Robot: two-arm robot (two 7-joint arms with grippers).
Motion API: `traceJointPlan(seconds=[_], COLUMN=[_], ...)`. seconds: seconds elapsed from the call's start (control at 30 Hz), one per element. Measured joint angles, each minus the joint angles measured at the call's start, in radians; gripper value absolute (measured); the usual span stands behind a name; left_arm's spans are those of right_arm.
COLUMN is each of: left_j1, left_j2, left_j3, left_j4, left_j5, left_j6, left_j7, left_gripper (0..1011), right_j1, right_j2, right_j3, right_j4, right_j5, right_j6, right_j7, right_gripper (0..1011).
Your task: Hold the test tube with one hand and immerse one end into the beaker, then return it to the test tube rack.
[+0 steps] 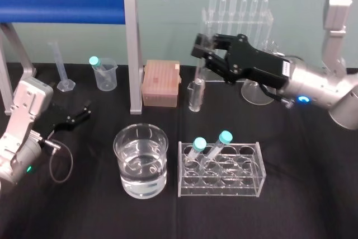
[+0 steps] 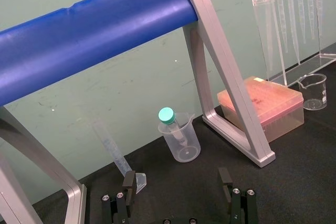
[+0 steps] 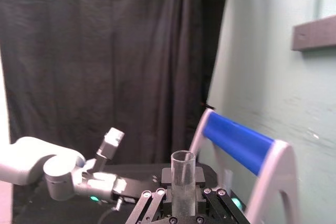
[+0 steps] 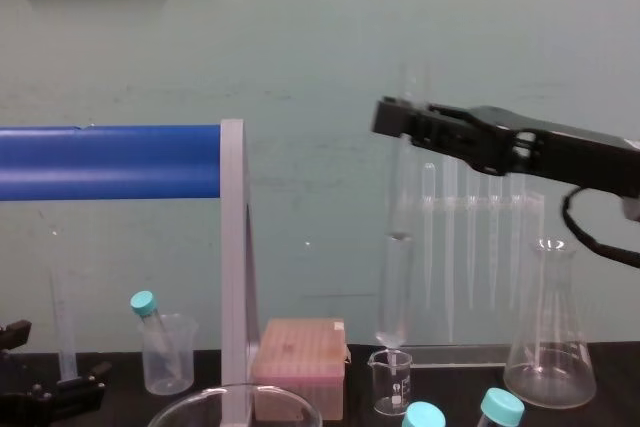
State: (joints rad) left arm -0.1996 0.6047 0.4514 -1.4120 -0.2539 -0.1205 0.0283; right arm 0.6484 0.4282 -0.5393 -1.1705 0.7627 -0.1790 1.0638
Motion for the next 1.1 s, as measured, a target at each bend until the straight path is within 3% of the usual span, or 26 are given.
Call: traceJointPlan(seconds=[0.7, 1.1], left_j1=[0.0, 0.0], left_j2=[0.0, 0.0], left_j3=[0.0, 0.0], left_j4=[0.0, 0.0], left_j5=[0.0, 0.0], left_j6=[0.0, 0.0], left_j7=[0.0, 0.0], left_gripper=[1000, 1000], right_j1=[0.081, 0.119], right_j2=[-0.083, -0.135], right_j3=[-0.125, -0.202], right_j4=[-0.001, 0.09], right_j5=[0.048, 0.055], right_j6=[0.02, 0.039], right_j7=[0.123, 0.17], right_gripper=[249, 249])
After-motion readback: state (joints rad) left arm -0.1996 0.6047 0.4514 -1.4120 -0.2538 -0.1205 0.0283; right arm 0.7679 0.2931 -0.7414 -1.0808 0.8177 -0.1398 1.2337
